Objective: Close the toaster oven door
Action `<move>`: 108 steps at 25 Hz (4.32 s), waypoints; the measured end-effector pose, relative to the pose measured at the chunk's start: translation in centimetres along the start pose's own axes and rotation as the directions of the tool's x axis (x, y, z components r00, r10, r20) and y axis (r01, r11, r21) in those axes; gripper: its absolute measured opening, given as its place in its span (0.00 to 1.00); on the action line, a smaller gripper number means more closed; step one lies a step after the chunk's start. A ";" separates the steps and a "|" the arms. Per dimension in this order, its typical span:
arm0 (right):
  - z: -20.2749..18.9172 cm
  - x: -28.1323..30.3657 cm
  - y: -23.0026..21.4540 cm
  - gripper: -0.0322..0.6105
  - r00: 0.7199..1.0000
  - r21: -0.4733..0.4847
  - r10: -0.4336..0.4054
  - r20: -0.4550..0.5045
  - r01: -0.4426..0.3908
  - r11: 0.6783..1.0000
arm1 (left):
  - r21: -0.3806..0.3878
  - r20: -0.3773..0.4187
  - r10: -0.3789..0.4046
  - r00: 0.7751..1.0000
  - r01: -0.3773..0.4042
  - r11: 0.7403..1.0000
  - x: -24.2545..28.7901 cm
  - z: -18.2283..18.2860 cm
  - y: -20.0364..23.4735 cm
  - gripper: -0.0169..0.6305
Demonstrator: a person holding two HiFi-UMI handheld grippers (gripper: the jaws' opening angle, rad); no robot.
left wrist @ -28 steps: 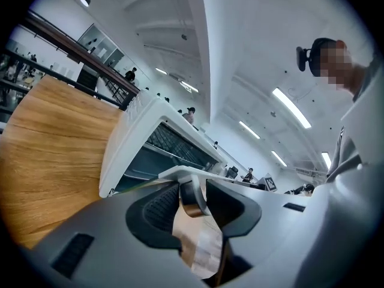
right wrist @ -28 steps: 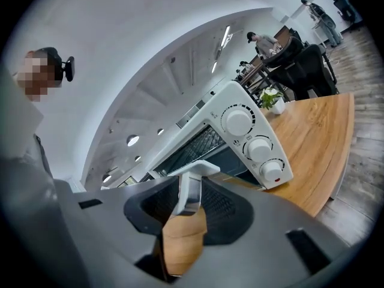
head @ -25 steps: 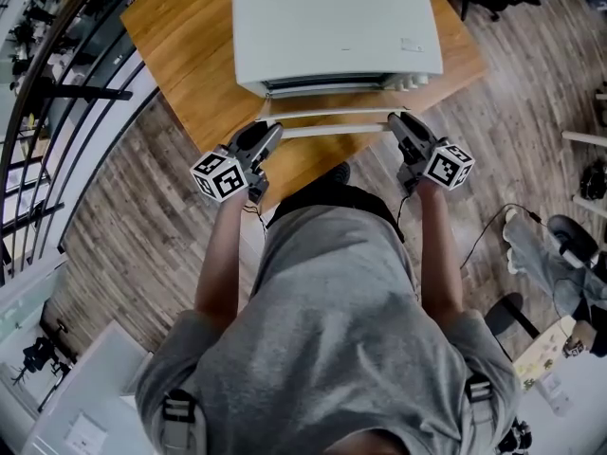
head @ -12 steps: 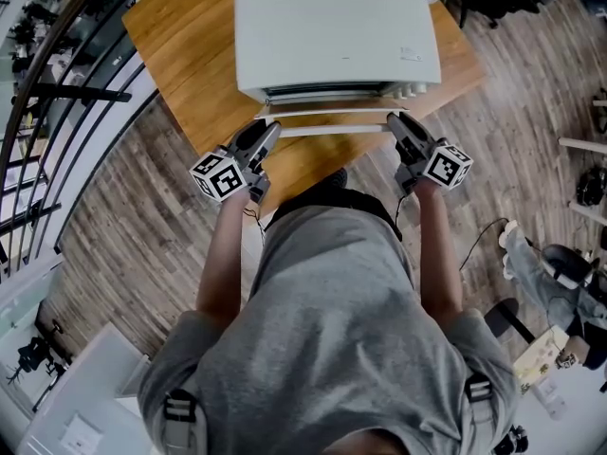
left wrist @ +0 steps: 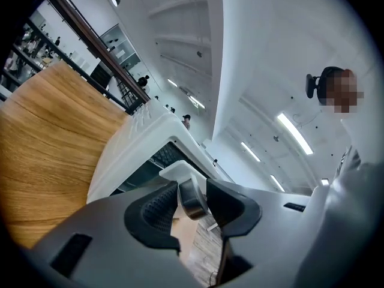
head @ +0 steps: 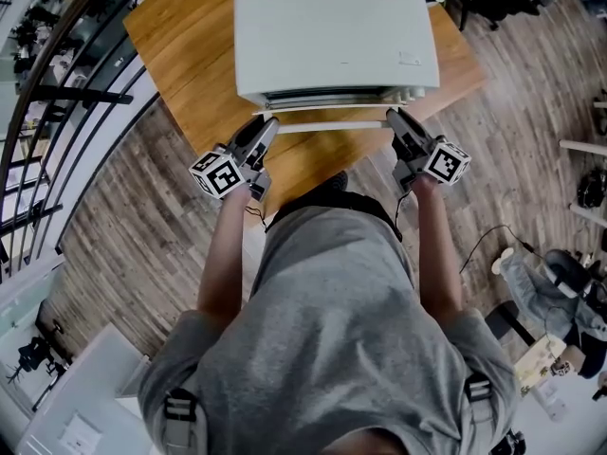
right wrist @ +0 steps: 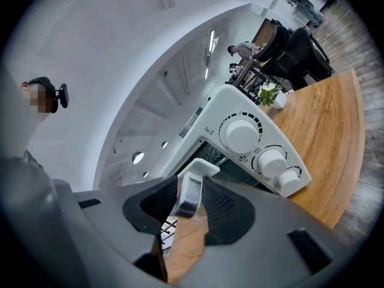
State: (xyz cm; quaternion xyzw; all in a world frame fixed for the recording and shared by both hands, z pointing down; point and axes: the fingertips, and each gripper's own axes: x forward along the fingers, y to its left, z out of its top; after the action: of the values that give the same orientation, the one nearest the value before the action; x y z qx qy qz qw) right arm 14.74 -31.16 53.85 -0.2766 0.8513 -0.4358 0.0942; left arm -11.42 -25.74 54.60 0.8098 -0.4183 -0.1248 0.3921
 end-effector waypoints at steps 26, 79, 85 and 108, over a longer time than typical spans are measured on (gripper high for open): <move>1.6 1.3 -0.5 0.29 0.999 0.053 0.023 0.042 -0.025 0.998 | -0.098 0.051 -0.013 0.999 0.018 0.995 0.9 1.8 0.5 0.28; 3.8 -0.1 -0.2 0.33 0.993 -0.076 -0.035 0.109 0.043 0.996 | 0.261 0.088 0.117 0.989 -0.136 0.956 -0.3 3.1 -2.0 0.22; 2.5 -2.4 -0.7 0.16 0.979 -0.309 -0.188 0.073 0.202 0.929 | 0.435 0.054 0.158 0.986 -0.166 0.885 -0.9 2.5 -3.9 0.16; -4.0 -6.9 -0.8 0.06 0.913 -0.775 -0.398 -0.091 0.186 0.604 | 0.606 -0.036 0.283 0.958 -0.205 0.769 -1.8 -4.8 -6.2 0.08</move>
State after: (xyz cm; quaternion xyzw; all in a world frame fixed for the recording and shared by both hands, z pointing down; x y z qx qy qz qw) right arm 19.15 -24.95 56.32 -0.3683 0.9012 -0.0855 -0.2118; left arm -6.45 -19.66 52.98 0.8364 -0.5124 0.1161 0.1561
